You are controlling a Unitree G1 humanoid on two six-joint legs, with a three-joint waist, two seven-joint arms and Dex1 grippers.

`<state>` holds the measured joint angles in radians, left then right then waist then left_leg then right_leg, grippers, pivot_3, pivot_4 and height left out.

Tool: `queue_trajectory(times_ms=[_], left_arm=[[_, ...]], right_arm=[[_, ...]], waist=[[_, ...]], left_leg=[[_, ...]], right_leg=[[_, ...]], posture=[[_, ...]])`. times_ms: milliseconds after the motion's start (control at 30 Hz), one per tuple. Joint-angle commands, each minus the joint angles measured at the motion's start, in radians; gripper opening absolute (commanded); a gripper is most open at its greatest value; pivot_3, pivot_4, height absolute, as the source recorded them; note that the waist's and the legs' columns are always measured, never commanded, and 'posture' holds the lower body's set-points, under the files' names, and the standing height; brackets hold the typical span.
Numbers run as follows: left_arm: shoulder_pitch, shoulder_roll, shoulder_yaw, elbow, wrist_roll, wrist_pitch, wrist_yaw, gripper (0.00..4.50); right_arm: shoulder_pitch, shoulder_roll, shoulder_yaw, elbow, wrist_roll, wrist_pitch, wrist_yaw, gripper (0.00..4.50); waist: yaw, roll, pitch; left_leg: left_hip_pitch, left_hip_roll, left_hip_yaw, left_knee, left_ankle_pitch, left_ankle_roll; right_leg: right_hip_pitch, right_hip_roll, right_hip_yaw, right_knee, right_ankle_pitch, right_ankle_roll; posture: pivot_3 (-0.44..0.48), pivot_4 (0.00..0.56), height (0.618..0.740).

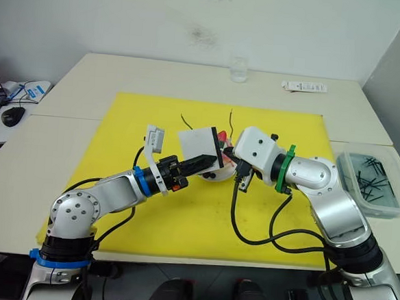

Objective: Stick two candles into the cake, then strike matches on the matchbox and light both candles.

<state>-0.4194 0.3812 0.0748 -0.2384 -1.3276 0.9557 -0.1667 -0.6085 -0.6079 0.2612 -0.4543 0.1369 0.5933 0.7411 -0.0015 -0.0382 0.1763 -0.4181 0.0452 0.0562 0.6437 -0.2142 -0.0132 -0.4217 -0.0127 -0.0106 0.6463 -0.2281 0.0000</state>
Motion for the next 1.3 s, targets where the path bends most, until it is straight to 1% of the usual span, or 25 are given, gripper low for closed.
queue_trajectory(times_ms=[33, 300, 700, 767, 833, 867, 900, 933, 967, 1033, 1100, 1133, 1200, 1300], left_arm=[[-0.019, -0.01, 0.012, -0.034, 0.002, 0.0, -0.008, 0.0], [-0.023, -0.014, 0.014, -0.036, 0.005, 0.001, -0.015, 0.0], [-0.027, -0.024, 0.027, -0.042, 0.001, 0.009, -0.01, 0.0], [-0.028, -0.023, 0.028, -0.044, 0.008, 0.006, -0.016, 0.0], [-0.049, -0.023, 0.034, -0.043, 0.012, -0.003, -0.017, 0.0], [-0.086, -0.038, 0.057, -0.031, -0.035, -0.008, 0.019, 0.0], [-0.127, -0.05, 0.078, -0.02, -0.089, -0.011, 0.052, 0.0], [-0.169, -0.051, 0.093, -0.017, -0.135, -0.007, 0.073, 0.0], [-0.197, -0.048, 0.103, -0.017, -0.171, 0.001, 0.086, 0.0], [-0.218, -0.018, 0.114, -0.027, -0.259, 0.031, 0.094, 0.0], [-0.205, 0.016, 0.108, -0.044, -0.288, 0.058, 0.082, 0.0], [-0.19, 0.027, 0.1, -0.052, -0.284, 0.065, 0.075, 0.0], [-0.161, 0.037, 0.084, -0.059, -0.265, 0.065, 0.07, 0.0], [-0.147, 0.048, 0.063, -0.07, -0.246, 0.063, 0.053, 0.0]], right_arm=[[-0.02, 0.006, -0.009, -0.009, -0.007, -0.019, 0.003, 0.04], [-0.016, -0.01, 0.023, 0.012, -0.046, -0.029, 0.02, 0.04], [-0.02, 0.003, 0.048, 0.032, -0.07, -0.054, 0.043, 0.04], [-0.019, -0.008, 0.063, 0.031, -0.078, -0.068, 0.064, 0.04], [0.016, -0.089, 0.104, -0.013, -0.066, -0.067, 0.177, 0.04], [0.074, -0.216, 0.125, -0.069, -0.037, -0.051, 0.308, 0.04], [0.135, -0.347, 0.125, -0.115, -0.012, -0.069, 0.43, 0.04], [0.184, -0.44, 0.072, -0.133, 0.027, -0.073, 0.497, 0.04], [0.21, -0.496, 0.016, -0.137, 0.065, -0.072, 0.526, 0.04], [0.18, -0.537, -0.117, -0.081, 0.131, -0.042, 0.522, 0.04], [0.101, -0.539, -0.192, -0.017, 0.167, 0.003, 0.495, 0.04], [0.062, -0.531, -0.217, 0.006, 0.179, 0.029, 0.476, 0.04], [-0.006, -0.51, -0.246, 0.026, 0.209, 0.094, 0.447, 0.04], [-0.043, -0.489, -0.26, 0.014, 0.23, 0.145, 0.412, 0.04]], waist=[[0.0, 0.0, 0.0], [0.0, 0.0, 0.0], [0.0, 0.0, 0.0], [0.0, 0.0, 0.0], [0.0, 0.0, 0.0], [0.003, 0.0, 0.0], [0.021, 0.0, 0.001], [0.031, -0.001, 0.001], [0.033, -0.002, 0.002], [0.018, 0.0, 0.002], [-0.01, 0.0, 0.002], [-0.016, 0.0, 0.002], [-0.02, 0.0, 0.002], [-0.011, -0.001, 0.003]], left_leg=[[0.0, 0.0, 0.0, 0.0, 0.0, 0.0], [0.0, 0.0, 0.0, 0.0, 0.0, 0.0], [0.0, 0.0, 0.0, 0.0, 0.0, 0.0], [0.0, 0.0, 0.0, 0.0, 0.0, 0.0], [0.0, 0.0, 0.0, 0.0, 0.0, 0.0], [0.0, 0.0, 0.0, 0.0, 0.0, 0.0], [0.0, 0.0, -0.001, 0.0, 0.0, 0.0], [-0.003, -0.002, -0.002, 0.001, 0.0, 0.0], [-0.004, -0.002, -0.002, 0.001, 0.0, 0.0], [-0.006, -0.004, 0.0, 0.002, 0.0, 0.0], [0.0, -0.005, 0.004, 0.002, -0.001, 0.001], [0.003, -0.005, 0.005, 0.002, -0.001, 0.001], [0.004, -0.003, 0.003, 0.001, 0.0, 0.001], [0.003, -0.001, 0.0, 0.001, 0.0, 0.0]], right_leg=[[0.0, 0.0, 0.0, 0.0, 0.0, 0.0], [0.0, 0.0, 0.0, 0.0, 0.0, 0.0], [0.0, 0.0, 0.0, 0.0, 0.0, 0.0], [0.0, 0.0, 0.0, 0.0, 0.0, 0.0], [0.0, 0.0, 0.0, 0.0, 0.0, 0.0], [0.0, 0.0, 0.0, 0.0, 0.0, 0.0], [0.001, 0.0, -0.001, 0.0, 0.0, 0.0], [0.001, -0.002, -0.004, -0.001, -0.002, 0.002], [0.001, -0.004, -0.007, -0.001, -0.003, 0.003], [-0.001, -0.007, -0.002, -0.001, -0.002, 0.004], [0.001, -0.008, 0.002, -0.001, 0.001, 0.008], [0.003, -0.008, 0.002, -0.001, 0.001, 0.008], [0.003, -0.007, 0.0, 0.0, 0.001, 0.007], [0.002, -0.003, -0.002, 0.002, 0.0, 0.0]], posture=[[0.0, 0.15, 0.74], [0.0, 0.15, 0.74], [0.0, 0.15, 0.74], [0.0, 0.15, 0.74], [0.0, 0.15, 0.74], [0.0, 0.15, 0.74], [0.0, 0.15, 0.74], [0.0, 0.15, 0.74], [0.0, 0.15, 0.74], [0.0, 0.15, 0.74], [0.0, 0.15, 0.74], [0.0, 0.15, 0.74], [0.0, 0.15, 0.74], [0.0, 0.15, 0.74]])
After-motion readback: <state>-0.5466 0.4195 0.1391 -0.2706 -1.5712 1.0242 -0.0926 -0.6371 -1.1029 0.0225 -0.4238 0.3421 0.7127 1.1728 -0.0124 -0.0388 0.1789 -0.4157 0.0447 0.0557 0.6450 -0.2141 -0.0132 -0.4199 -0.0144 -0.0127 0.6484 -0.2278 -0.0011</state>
